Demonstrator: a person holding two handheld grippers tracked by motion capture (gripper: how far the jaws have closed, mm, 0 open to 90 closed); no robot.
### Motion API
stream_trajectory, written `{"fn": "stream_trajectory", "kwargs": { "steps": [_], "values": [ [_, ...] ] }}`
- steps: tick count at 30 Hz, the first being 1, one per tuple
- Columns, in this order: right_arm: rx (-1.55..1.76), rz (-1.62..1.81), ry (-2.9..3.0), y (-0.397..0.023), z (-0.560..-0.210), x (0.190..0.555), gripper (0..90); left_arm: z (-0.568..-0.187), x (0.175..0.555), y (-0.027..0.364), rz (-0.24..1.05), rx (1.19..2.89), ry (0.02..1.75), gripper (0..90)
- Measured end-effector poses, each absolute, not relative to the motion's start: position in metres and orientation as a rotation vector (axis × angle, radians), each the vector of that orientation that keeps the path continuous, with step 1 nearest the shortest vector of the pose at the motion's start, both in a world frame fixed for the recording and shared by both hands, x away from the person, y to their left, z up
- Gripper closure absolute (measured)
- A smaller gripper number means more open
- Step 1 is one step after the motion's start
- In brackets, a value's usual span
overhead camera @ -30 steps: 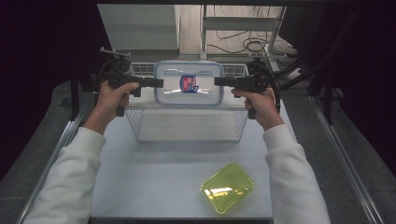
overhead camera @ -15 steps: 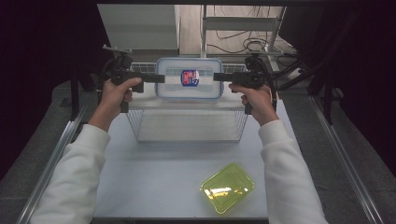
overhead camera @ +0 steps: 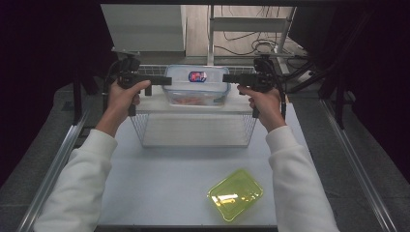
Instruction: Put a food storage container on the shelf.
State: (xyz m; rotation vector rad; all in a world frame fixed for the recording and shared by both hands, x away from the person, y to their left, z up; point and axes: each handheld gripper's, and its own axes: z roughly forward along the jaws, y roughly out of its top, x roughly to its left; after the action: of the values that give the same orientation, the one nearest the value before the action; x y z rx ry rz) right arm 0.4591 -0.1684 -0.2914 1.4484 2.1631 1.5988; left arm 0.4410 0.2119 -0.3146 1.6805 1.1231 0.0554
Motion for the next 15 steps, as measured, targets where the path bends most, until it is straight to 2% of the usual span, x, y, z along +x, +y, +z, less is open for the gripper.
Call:
{"fn": "stream_trajectory", "kwargs": {
  "steps": [3, 7, 15],
  "values": [
    [1.374, 1.631, 2.179, -0.175, -0.29, 0.447, 42.1, -0.311, 0.431, 0.213, 0.053, 1.68, 1.09, 23.3],
    [1.266, 1.64, 2.223, -0.18, -0.293, 0.43, 49.6, -0.311, 0.418, 0.214, 0.045, 1.68, 1.064, 22.8],
    [1.153, 1.612, 2.317, -0.18, -0.316, 0.406, 83.3, -0.323, 0.387, 0.216, 0.058, 1.68, 1.022, 22.8]
  ]
}}
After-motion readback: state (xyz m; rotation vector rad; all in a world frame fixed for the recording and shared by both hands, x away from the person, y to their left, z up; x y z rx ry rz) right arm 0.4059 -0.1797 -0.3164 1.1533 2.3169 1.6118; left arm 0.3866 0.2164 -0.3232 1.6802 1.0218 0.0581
